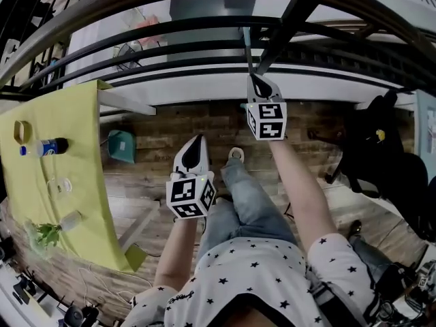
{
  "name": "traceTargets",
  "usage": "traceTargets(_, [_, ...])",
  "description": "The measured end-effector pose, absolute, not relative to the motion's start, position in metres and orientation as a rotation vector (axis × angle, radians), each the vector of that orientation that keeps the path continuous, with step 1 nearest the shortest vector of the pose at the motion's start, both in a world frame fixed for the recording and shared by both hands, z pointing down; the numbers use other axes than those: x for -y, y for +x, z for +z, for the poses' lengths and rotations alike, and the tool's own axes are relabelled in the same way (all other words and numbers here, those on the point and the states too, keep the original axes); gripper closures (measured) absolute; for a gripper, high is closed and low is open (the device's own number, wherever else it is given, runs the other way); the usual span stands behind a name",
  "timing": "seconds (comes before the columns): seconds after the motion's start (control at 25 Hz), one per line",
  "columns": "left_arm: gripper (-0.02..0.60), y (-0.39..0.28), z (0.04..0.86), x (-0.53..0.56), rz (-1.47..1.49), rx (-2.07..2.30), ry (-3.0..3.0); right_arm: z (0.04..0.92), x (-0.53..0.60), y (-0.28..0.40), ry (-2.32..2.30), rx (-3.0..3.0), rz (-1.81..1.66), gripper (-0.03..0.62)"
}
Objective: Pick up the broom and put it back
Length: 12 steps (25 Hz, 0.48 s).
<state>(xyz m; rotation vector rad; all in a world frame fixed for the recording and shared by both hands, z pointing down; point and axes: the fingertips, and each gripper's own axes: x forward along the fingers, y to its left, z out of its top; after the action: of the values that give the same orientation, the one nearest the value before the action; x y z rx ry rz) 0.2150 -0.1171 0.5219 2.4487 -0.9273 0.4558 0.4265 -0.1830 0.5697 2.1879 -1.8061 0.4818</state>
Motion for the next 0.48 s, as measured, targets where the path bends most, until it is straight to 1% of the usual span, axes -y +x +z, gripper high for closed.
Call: traceTargets(0.48, [0.569, 0.155, 0.505, 0.033, 0.443, 0.942, 2.479, 0.512, 0.079, 0.335, 2.226, 1.906, 0.480, 0.600])
